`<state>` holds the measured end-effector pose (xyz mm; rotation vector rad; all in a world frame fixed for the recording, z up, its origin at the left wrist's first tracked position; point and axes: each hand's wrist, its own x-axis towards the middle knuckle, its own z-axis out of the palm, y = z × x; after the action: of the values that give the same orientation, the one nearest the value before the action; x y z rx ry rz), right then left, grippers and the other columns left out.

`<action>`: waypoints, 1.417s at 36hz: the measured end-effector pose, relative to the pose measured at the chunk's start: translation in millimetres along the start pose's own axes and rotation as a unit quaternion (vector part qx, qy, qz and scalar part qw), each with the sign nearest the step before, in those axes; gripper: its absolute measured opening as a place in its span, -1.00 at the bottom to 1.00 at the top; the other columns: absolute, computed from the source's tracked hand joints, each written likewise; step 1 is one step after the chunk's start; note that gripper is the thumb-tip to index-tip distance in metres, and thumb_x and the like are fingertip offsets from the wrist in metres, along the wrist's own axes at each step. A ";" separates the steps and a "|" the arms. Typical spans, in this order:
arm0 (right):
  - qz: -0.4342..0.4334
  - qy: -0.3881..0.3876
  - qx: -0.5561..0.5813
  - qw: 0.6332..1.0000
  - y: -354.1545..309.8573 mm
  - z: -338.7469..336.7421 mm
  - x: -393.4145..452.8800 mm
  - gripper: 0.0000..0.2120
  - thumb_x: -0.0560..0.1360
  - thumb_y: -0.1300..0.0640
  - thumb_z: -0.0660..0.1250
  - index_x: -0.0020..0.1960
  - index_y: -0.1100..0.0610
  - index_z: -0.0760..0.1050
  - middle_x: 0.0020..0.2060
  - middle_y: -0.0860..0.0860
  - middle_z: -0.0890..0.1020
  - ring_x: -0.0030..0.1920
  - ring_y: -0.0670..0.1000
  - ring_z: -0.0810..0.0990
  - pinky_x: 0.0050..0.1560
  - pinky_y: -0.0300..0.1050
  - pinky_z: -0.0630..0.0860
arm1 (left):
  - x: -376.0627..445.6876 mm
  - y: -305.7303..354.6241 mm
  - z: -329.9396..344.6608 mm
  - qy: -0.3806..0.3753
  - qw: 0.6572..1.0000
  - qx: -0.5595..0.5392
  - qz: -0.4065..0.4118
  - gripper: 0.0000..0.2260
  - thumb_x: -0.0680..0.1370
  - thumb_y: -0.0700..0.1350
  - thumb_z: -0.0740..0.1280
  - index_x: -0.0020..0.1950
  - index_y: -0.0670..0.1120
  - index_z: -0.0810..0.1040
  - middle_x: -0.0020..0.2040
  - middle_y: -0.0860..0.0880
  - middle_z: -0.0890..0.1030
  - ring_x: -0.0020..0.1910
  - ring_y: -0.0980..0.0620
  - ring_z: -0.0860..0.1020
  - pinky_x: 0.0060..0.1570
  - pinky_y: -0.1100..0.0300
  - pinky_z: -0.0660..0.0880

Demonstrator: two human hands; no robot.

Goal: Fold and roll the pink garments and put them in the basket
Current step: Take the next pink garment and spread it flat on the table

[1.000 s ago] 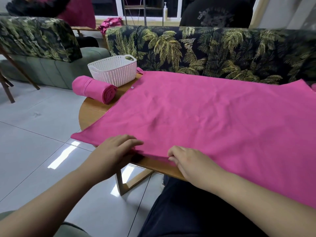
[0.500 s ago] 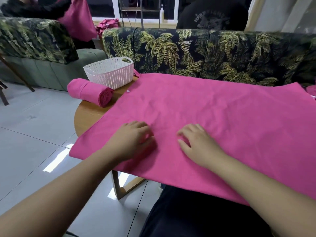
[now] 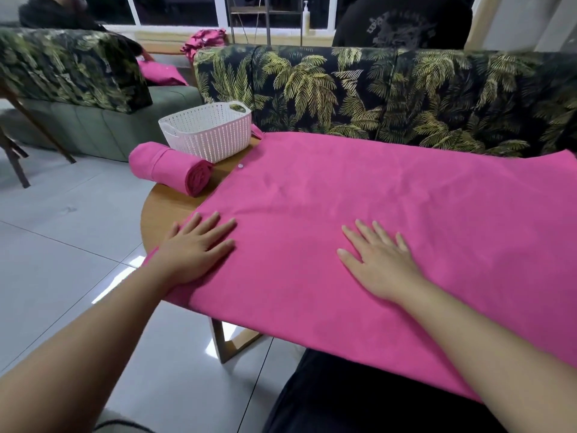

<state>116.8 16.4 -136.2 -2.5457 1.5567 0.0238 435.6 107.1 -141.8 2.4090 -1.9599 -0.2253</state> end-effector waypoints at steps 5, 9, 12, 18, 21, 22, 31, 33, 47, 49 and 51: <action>-0.050 0.037 0.012 0.998 -7.6 -3.8 -9.3 -0.47 0.63 -0.15 -0.05 0.57 -0.05 0.02 0.57 -0.06 0.01 0.55 -0.03 -0.13 0.52 0.09 -0.14 | -39.5 -26.4 -1.2 -0.002 0.997 -0.005 0.072 -0.26 0.31 0.56 -0.33 0.45 0.33 -0.13 0.55 0.20 -0.09 0.54 0.15 -0.19 0.48 -0.03 -0.25; -0.179 -0.003 0.012 0.984 -32.9 -8.0 -41.3 -0.28 0.46 -0.31 -0.24 0.56 -0.07 0.03 0.55 -0.13 0.03 0.54 -0.10 -0.11 0.52 -0.03 -0.17 | -70.9 -13.9 15.2 0.037 0.974 0.016 0.223 -0.16 0.40 0.56 -0.01 0.56 0.15 -0.02 0.56 0.17 -0.02 0.54 0.18 -0.15 0.50 -0.02 -0.13; -0.247 -0.028 -0.011 0.969 -55.6 1.6 -68.6 -0.14 0.39 -0.47 -0.19 0.56 -0.04 0.07 0.55 -0.13 0.07 0.54 -0.10 -0.02 0.51 -0.02 -0.13 | -81.0 -8.1 29.8 0.109 0.953 0.066 0.274 -0.26 0.49 0.38 0.15 0.57 0.08 0.07 0.56 0.08 0.13 0.55 0.00 0.06 0.48 -0.02 0.03; -0.287 0.066 -0.057 0.954 -63.6 30.0 -84.0 -0.38 0.37 -0.13 0.07 0.33 0.09 0.51 0.29 -0.02 0.55 0.30 0.00 0.52 0.24 0.04 0.48 | -90.3 -3.3 25.0 0.140 0.935 0.057 0.322 -0.58 0.68 0.08 -0.12 0.46 0.05 0.30 0.43 -0.02 0.42 0.42 -0.13 0.36 0.38 -0.06 0.28; -0.309 0.099 -0.061 0.944 -59.6 28.9 -83.8 -0.43 0.40 -0.05 0.06 0.30 0.11 0.53 0.27 -0.01 0.56 0.28 0.00 0.54 0.23 0.01 0.48 | -95.5 -8.6 21.3 0.145 0.937 0.046 0.313 -0.56 0.68 0.01 -0.15 0.44 0.01 0.36 0.39 -0.01 0.45 0.40 -0.03 0.37 0.37 0.07 0.26; -0.316 0.118 -0.056 0.940 -57.9 29.0 -84.0 -0.46 0.42 -0.04 0.05 0.28 0.10 0.55 0.25 -0.01 0.58 0.25 0.00 0.56 0.21 -0.02 0.49 | -96.3 -11.4 19.7 0.158 0.939 0.040 0.304 -0.55 0.68 -0.01 -0.14 0.40 -0.02 0.42 0.36 -0.01 0.49 0.36 -0.01 0.42 0.34 0.10 0.30; -0.271 0.188 0.060 0.942 -13.1 12.8 -105.3 -0.88 0.46 0.05 0.15 -0.09 0.03 0.44 -0.22 -0.11 0.47 -0.23 -0.08 0.47 -0.14 -0.21 0.39 | -73.2 -22.0 -5.8 0.247 0.950 -0.012 0.190 -0.53 0.40 -0.38 0.18 0.27 -0.08 0.45 0.13 -0.09 0.54 0.00 -0.07 0.52 -0.11 0.05 0.52; -0.233 0.193 0.062 0.951 4.3 5.7 -108.7 -0.87 0.48 -0.01 0.14 -0.14 0.01 0.42 -0.27 -0.13 0.46 -0.28 -0.11 0.47 -0.15 -0.20 0.36 | -56.4 -13.0 -19.3 0.271 0.944 -0.015 0.186 -0.66 0.43 -0.24 0.14 0.18 -0.10 0.46 0.04 -0.12 0.55 -0.06 -0.07 0.48 -0.18 0.08 0.43; -0.017 0.114 0.120 0.986 107.5 -33.5 -110.7 -0.70 0.57 -0.20 0.03 -0.03 -0.04 0.42 -0.15 -0.20 0.51 -0.08 -0.13 0.48 -0.04 -0.16 0.37 | 160.6 170.1 -80.7 0.317 0.936 -0.002 0.152 -0.72 0.51 -0.24 0.23 0.15 -0.05 0.59 0.15 -0.13 0.60 0.16 -0.20 0.52 0.14 -0.10 0.36; -0.004 0.156 0.120 0.980 125.2 -29.6 -124.5 -0.50 0.51 -0.31 -0.10 -0.03 -0.02 0.48 -0.16 -0.20 0.52 -0.09 -0.17 0.43 -0.06 -0.23 0.32 | 179.0 202.8 -71.1 0.285 0.953 -0.011 0.106 -0.62 0.54 -0.26 0.25 0.35 -0.03 0.46 0.35 -0.12 0.45 0.35 -0.19 0.36 0.27 -0.20 0.27; 0.030 0.190 0.119 0.974 145.8 -24.1 -143.8 -0.35 0.51 -0.39 -0.18 -0.02 0.00 0.53 -0.16 -0.20 0.55 -0.07 -0.15 0.44 -0.06 -0.25 0.33 | 182.8 240.3 -58.4 0.224 0.967 -0.037 0.114 -0.60 0.61 -0.16 0.20 0.46 -0.02 0.33 0.46 -0.10 0.34 0.44 -0.16 0.25 0.35 -0.24 0.19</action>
<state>-80.0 74.9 -117.0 -2.4090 1.6392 -0.6406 245.7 -125.1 -74.3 1.9435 -1.9412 0.2289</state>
